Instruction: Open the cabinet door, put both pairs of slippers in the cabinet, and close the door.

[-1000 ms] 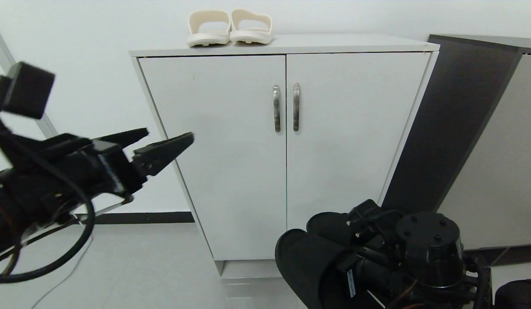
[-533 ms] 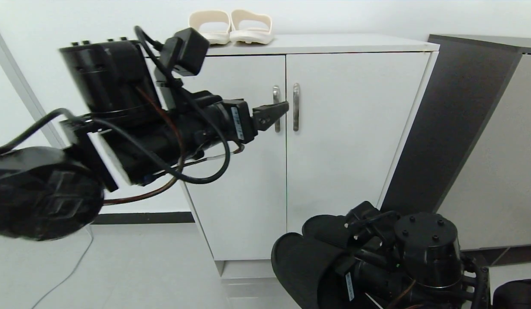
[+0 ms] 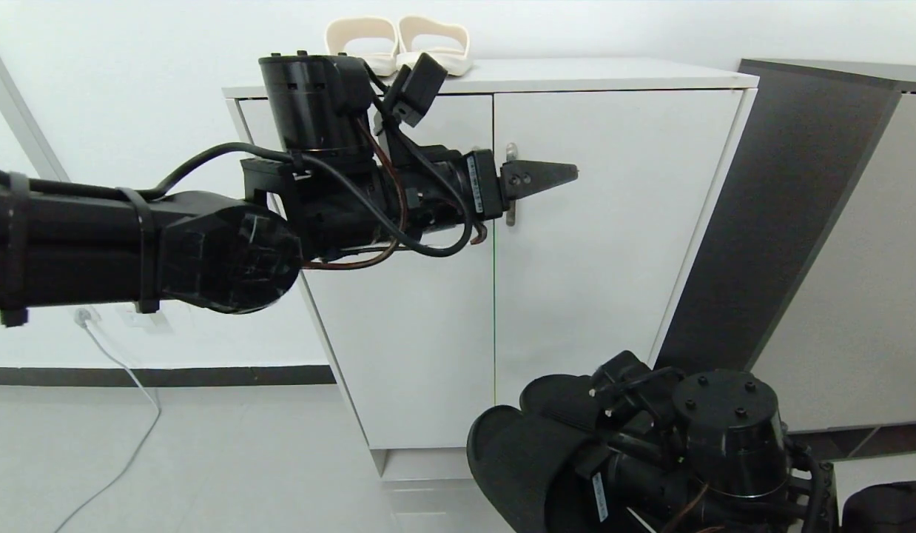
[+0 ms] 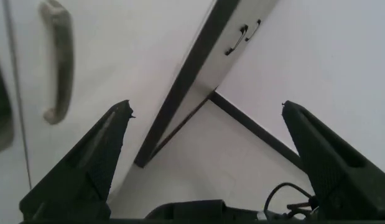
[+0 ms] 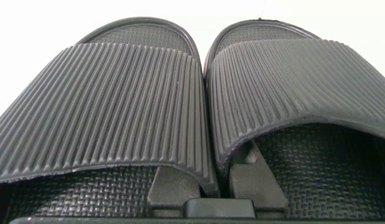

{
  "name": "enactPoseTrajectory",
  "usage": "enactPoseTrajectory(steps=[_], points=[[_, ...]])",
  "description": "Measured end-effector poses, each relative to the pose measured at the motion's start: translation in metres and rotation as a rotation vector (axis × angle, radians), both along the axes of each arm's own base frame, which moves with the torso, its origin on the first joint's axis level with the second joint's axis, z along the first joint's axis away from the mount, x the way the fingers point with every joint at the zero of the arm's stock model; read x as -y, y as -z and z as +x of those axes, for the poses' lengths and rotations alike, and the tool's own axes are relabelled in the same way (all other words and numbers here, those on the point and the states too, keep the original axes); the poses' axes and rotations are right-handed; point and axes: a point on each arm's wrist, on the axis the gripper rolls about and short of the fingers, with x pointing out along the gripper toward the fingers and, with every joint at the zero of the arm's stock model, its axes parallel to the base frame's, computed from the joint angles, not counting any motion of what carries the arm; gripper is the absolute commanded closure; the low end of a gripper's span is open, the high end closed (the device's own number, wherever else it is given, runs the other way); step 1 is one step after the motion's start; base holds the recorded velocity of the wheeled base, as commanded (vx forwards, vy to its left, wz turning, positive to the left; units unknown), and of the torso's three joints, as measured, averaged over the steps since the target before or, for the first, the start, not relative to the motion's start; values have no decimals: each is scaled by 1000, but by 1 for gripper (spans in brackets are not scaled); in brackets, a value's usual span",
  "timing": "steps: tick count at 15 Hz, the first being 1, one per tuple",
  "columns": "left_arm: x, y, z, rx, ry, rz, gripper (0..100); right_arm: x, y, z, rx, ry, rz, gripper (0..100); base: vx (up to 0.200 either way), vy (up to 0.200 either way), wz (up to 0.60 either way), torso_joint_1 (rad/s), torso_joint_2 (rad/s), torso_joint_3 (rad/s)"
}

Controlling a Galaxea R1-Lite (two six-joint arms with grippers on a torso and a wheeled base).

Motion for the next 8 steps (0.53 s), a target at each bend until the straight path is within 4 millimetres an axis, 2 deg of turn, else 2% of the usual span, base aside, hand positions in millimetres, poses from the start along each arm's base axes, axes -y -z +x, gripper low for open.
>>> enactPoseTrajectory(steps=[4,8], points=[[-8,2,24,-8,-70,-15,0,-1,1,1,-3,-5,-1,100,0,0,0,0,0,0],[-3,1,40,6,-127,-20,0,-1,1,0,-9,-22,2,100,0,0,0,0,0,0]])
